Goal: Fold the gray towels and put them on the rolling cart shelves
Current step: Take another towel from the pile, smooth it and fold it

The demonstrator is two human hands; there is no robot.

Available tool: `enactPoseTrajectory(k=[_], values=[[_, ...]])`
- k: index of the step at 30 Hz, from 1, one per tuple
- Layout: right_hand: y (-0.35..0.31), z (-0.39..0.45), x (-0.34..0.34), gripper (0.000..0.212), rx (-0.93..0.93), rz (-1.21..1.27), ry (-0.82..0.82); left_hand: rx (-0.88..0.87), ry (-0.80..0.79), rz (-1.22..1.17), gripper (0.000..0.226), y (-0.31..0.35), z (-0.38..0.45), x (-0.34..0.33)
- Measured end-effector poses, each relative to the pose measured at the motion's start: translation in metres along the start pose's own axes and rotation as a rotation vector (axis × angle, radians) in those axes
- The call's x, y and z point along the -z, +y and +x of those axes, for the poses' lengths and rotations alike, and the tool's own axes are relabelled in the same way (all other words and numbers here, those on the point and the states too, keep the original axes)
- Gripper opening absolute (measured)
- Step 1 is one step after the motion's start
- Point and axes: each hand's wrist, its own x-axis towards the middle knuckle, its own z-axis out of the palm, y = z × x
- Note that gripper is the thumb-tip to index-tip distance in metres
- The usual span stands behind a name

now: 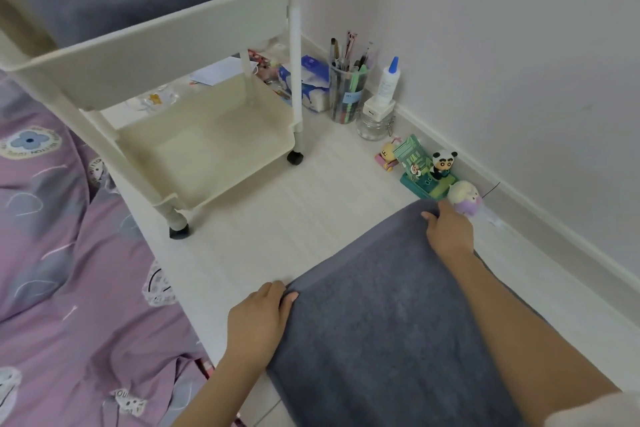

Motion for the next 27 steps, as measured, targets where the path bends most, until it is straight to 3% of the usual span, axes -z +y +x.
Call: enactPoseTrajectory(k=[6, 8, 10, 12, 15, 18, 24, 27], values=[[-0.011, -0.002, -0.024, 0.033, 0.002, -0.15, 0.071, 0.173, -0.05, 0.035, 0.031, 0.013, 0.005, 0.003], [-0.01, -0.015, -0.025, 0.039, 0.014, -0.107, 0.118, 0.167, 0.011, 0.044, 0.022, 0.015, 0.003, 0.001], [-0.003, -0.039, -0.022, 0.044, 0.101, -0.064, 0.241, 0.04, 0.142, 0.032, 0.022, 0.023, 0.001, -0.007], [0.007, -0.075, -0.02, 0.045, 0.163, -0.098, 0.307, -0.131, 0.057, 0.001, 0.041, 0.04, 0.0, -0.01], [0.02, -0.14, -0.03, 0.058, 0.153, -0.141, 0.179, -0.393, -0.204, 0.066, 0.059, 0.066, 0.005, -0.017], [0.043, -0.18, -0.047, 0.061, 0.179, -0.275, -0.009, -0.514, -0.285, 0.157, 0.06, 0.067, 0.014, -0.03], [0.131, -0.181, -0.006, 0.06, -0.313, -0.271, -0.021, -0.436, -0.291, 0.193, 0.059, 0.076, 0.01, -0.031], [0.117, -0.192, 0.003, 0.056, -0.301, -0.274, -0.015, -0.419, -0.292, 0.128, 0.065, 0.11, 0.01, -0.013]])
